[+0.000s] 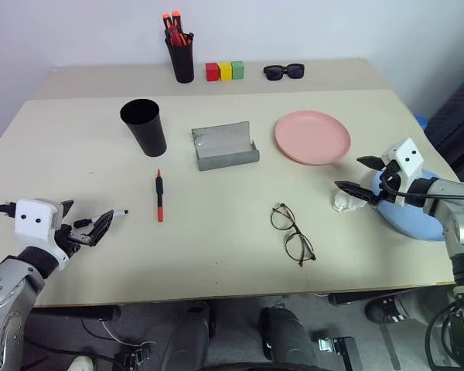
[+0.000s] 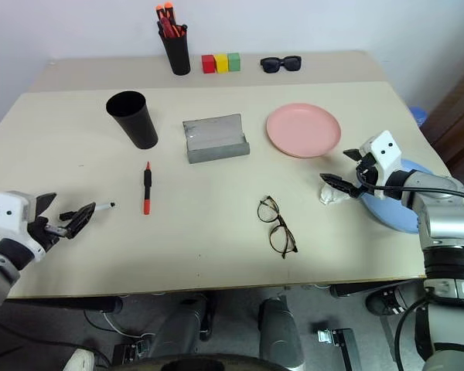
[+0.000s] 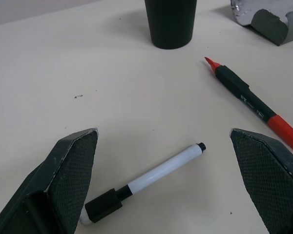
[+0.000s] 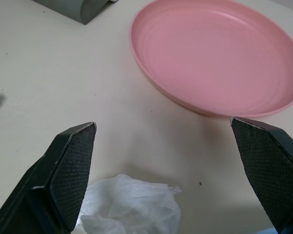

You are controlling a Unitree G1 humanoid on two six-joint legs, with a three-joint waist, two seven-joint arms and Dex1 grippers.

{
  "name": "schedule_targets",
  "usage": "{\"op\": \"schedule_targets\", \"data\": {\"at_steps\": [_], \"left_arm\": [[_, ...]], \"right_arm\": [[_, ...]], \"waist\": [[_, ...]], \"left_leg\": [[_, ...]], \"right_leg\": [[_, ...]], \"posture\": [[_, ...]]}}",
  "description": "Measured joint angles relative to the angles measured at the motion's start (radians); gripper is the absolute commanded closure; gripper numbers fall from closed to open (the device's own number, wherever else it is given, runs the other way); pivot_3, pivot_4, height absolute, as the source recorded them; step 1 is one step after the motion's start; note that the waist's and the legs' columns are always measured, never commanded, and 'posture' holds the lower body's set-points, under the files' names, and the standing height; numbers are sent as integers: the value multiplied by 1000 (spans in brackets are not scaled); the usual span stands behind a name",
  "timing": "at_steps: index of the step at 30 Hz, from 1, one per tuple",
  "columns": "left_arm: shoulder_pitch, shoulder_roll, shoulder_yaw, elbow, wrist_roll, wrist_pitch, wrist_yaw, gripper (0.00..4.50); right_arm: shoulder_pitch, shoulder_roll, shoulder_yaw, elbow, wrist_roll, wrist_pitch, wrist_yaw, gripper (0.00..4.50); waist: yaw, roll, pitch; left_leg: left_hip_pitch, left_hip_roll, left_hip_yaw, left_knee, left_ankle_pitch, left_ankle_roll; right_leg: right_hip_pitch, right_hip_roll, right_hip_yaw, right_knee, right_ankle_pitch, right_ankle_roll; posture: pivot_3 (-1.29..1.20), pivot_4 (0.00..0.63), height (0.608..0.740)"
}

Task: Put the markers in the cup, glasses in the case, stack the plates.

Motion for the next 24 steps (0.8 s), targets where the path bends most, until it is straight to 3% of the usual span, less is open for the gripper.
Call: {"op": "schedule_targets", "data": {"at_steps": [12, 24], "left_arm": [[-24, -27, -10, -2, 8, 2, 25, 49], [-193, -19, -176, -6, 56, 115, 90, 49]], "right_arm": [[-4, 32, 23, -63, 0, 26, -17, 0], [30, 89, 51, -243, -9, 54, -75, 0]], "waist": [[0, 0, 0], [1, 0, 0]], "left_leg": [[0, 0, 0, 0, 0, 0], [0, -1, 0, 1, 0, 0]], "right_leg": [[0, 0, 0, 0, 0, 0], [0, 1, 0, 1, 0, 0]], "posture": [[0, 150, 740], [0, 150, 740]]}}
